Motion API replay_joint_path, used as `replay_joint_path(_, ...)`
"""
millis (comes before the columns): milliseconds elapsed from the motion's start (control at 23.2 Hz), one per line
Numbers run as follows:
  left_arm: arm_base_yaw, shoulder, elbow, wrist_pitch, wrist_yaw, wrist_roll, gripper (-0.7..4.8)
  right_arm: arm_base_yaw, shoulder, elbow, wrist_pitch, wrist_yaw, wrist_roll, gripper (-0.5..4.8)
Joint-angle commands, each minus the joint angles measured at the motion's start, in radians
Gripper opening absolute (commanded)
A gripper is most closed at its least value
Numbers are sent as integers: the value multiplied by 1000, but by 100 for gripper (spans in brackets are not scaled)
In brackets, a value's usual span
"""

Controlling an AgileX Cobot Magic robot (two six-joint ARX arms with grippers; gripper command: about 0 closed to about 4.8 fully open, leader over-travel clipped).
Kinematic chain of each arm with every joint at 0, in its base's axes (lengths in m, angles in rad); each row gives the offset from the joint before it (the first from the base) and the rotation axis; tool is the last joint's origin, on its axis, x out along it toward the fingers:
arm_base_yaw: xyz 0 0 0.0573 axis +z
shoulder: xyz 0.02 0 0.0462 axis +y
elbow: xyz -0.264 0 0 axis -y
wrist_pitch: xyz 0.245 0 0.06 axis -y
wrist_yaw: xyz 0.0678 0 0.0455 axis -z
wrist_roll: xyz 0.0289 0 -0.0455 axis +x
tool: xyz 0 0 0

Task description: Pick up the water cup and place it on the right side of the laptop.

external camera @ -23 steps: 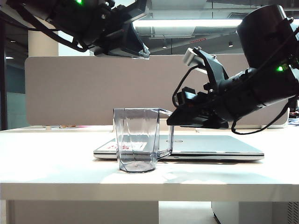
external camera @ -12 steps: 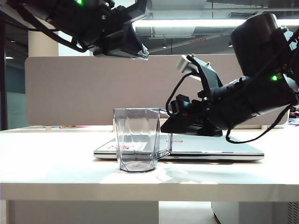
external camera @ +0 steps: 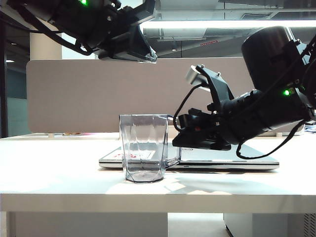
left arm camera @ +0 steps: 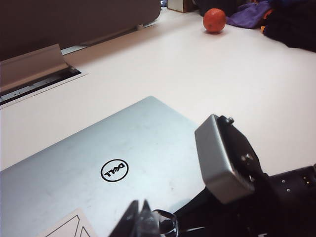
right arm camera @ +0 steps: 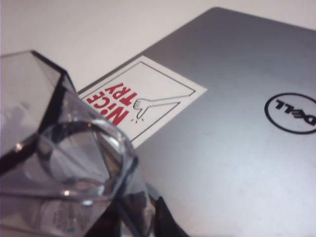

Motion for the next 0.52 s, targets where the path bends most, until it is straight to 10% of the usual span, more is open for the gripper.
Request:
replay_joint_path(43, -1, -4, 5, 6, -3, 4, -6, 0, -3, 6, 42, 3, 0, 89)
replay_joint_path(518, -1, -4, 5, 5, -3, 4, -6, 0, -14, 5, 42, -12, 24, -1)
